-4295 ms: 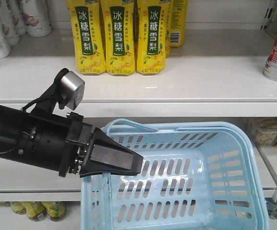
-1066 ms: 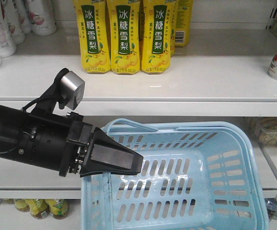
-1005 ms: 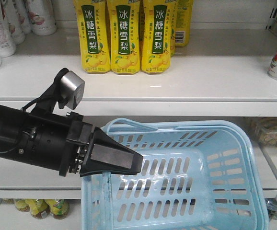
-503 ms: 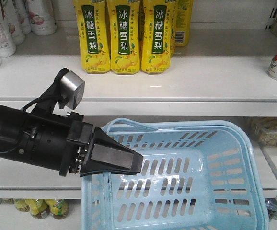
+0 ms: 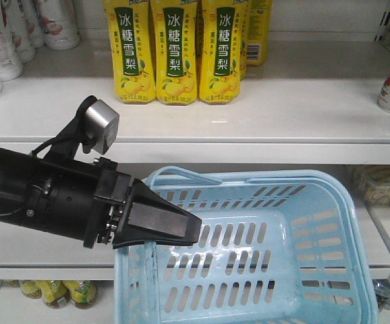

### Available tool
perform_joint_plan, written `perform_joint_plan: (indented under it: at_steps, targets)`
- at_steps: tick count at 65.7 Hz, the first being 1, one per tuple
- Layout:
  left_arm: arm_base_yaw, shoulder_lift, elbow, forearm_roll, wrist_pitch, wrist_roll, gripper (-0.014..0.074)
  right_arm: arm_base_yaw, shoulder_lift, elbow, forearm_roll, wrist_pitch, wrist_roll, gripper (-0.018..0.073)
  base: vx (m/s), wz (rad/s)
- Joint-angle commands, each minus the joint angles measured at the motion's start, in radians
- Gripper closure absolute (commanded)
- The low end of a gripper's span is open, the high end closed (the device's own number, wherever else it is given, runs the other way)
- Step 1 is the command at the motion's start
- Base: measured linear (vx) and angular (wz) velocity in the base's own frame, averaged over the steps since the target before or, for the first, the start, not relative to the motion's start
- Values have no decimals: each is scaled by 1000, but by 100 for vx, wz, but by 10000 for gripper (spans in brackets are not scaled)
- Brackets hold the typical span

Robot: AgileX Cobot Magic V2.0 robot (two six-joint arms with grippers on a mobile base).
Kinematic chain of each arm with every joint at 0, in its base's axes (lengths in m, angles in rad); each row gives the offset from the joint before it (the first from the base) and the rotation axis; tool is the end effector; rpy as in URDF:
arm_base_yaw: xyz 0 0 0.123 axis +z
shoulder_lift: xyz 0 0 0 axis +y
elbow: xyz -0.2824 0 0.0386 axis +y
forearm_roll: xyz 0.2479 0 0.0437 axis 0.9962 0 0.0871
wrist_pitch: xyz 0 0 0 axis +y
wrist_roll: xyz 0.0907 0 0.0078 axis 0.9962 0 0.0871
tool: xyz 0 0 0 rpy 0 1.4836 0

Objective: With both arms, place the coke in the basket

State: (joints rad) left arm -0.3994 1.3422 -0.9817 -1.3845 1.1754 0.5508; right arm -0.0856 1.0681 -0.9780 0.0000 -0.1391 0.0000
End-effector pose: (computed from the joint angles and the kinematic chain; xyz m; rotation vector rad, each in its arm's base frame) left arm 0.1986 -0.1735 0.3358 0.4906 2.3132 -1.7745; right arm 0.2379 -0.0204 0.4225 0.0614 1.4337 -0.0704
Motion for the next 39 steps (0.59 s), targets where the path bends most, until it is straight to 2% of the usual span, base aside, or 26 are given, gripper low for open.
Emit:
perform_joint_plan:
  at_steps: [1,19,39]
  targets:
    - [0,-33,-28,-103,18,8,603,-26,-6,-37,9,-78,-14,-70,0,0]
    - [0,-33,-28,-103,18,8,603,-21,39,-54,0,-86,-17,-62,0,0]
    - [0,-33,-28,-103,18,8,603,-21,158,-172,0,-55,-25,-52,0,0]
